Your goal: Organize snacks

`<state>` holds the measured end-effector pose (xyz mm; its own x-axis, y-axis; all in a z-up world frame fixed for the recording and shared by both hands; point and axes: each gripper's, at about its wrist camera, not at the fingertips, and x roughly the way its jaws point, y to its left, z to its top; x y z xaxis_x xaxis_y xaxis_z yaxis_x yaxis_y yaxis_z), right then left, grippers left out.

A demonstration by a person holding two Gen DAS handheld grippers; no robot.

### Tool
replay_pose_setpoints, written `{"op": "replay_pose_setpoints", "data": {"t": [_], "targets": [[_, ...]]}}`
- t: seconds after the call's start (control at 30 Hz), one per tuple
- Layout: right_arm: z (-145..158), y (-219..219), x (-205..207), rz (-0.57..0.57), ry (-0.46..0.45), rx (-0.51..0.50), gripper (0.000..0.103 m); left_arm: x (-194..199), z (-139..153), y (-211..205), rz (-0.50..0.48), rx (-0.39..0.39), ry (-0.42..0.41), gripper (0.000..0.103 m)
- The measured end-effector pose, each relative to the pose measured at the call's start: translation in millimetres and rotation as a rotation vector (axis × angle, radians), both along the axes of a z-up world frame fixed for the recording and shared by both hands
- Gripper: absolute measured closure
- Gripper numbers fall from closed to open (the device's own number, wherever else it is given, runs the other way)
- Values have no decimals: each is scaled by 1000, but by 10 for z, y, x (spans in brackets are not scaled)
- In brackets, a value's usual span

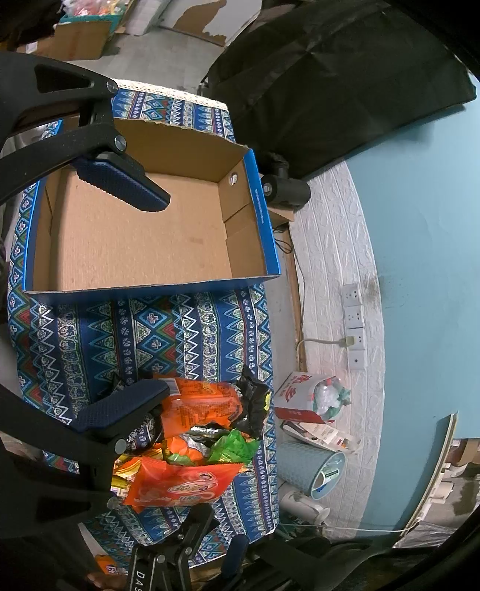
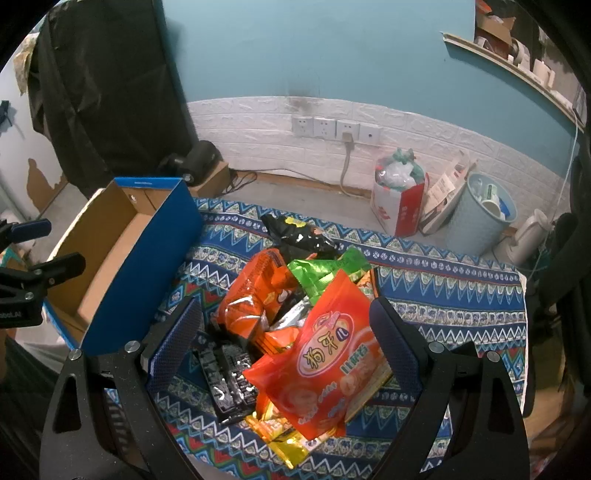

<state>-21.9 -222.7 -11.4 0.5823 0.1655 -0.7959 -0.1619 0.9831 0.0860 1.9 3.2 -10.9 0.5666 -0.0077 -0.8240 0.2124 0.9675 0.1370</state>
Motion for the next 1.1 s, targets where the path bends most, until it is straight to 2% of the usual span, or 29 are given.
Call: {"op": "replay_pose_setpoints", "data": {"t": [1.1], "targets": [[-20, 12, 22, -10, 19, -5, 12, -33, -40, -26, -7, 9, 6, 10]]}}
